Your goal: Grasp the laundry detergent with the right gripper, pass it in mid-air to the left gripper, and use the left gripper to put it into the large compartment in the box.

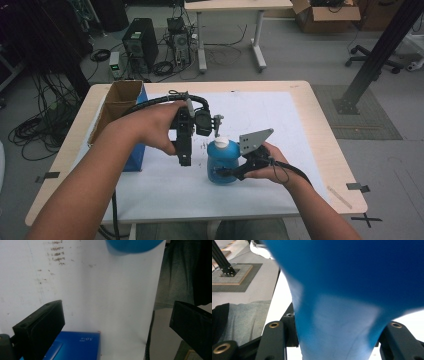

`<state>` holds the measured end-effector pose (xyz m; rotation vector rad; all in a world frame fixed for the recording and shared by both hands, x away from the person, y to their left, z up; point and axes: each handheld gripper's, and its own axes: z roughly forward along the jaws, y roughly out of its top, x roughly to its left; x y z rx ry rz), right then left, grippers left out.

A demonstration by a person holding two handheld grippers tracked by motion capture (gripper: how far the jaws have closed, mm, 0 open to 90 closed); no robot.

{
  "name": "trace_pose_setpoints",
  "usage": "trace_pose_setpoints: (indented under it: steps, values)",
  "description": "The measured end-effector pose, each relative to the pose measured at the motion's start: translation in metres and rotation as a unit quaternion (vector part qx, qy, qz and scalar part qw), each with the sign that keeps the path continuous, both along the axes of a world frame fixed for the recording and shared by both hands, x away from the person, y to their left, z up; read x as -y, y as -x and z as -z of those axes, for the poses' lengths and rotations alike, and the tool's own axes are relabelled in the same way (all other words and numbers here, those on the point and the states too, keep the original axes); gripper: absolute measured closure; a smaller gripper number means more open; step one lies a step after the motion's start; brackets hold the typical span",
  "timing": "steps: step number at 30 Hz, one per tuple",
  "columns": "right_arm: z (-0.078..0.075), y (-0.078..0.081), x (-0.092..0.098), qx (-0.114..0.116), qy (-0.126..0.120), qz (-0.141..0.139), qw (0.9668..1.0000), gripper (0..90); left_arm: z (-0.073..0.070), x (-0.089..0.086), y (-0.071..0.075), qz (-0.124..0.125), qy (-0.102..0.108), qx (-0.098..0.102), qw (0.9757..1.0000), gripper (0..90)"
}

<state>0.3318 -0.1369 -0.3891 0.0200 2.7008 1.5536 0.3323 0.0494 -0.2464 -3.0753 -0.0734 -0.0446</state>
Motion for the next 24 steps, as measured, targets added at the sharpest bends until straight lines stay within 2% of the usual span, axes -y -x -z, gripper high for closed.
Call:
trace_pose_setpoints:
  steps: [12, 24]
  values:
    - [0.005, -0.001, -0.019, 0.0, -0.008, -0.003, 1.0, 45.4, 0.003, 0.002, 0.001, 0.003, 0.01, -0.004, 0.9999, 0.2]
    - [0.01, -0.001, -0.04, -0.003, -0.01, -0.005, 0.9999, 45.3, 0.005, 0.003, 0.003, 0.004, 0.011, -0.004, 0.9999, 0.2]
